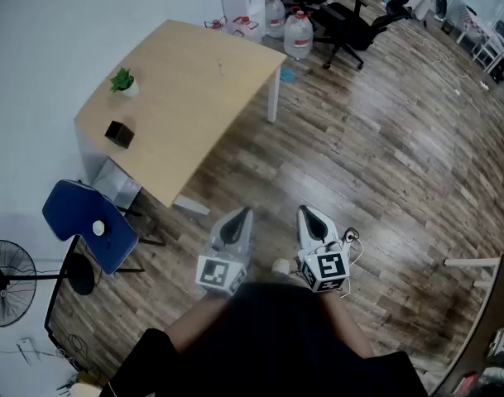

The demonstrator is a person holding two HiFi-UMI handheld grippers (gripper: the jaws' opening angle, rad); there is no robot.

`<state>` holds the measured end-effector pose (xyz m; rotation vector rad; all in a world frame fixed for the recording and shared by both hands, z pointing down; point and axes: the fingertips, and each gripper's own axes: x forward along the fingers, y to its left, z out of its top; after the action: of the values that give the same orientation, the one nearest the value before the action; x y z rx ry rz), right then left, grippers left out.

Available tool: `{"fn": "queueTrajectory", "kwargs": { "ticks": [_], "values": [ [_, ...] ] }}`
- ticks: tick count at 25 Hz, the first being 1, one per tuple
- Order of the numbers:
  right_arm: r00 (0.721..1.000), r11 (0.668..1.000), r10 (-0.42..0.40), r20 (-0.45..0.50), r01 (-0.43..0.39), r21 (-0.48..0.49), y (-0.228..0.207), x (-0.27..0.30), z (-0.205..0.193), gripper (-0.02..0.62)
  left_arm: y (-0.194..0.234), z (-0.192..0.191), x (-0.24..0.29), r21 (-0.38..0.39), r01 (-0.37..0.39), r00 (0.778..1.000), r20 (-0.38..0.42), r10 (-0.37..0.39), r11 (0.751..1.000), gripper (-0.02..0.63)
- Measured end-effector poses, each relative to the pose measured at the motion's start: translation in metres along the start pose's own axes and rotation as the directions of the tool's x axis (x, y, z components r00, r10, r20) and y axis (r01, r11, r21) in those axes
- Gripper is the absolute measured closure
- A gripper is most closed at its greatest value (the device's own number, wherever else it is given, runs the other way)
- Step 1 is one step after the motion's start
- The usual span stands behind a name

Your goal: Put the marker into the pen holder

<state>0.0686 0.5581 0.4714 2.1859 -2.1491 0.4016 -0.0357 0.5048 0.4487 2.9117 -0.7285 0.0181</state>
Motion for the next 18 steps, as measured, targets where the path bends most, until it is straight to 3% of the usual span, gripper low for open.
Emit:
{"fn": "queueTrajectory", "kwargs": {
  "ticks": [5, 14, 18],
  "values": [
    [1.000, 1.000, 0.004, 0.002, -0.004, -0.020, 0.015, -0.017, -0.004, 0.592, -0.009, -0.003, -0.017, -0.027, -0.024, 1.000, 0.001, 0.024, 0.999, 0.603],
    [0.997, 0.996, -0.035, 0.069, 0.041, -0.079, -0.011, -0.033, 0.005, 0.592, -0.021, 0.000, -0.013, 0.015, -0.037, 0.999, 0.028, 0.036, 0.999, 0.603],
    [0.997, 0.998, -0.028, 0.077, 0.033, -0.062, -0.025, -0.040, 0.002, 0.592, -0.034, -0.002, -0.006, 0.041, -0.043, 0.999, 0.035, 0.041, 0.998, 0.603]
  ]
}}
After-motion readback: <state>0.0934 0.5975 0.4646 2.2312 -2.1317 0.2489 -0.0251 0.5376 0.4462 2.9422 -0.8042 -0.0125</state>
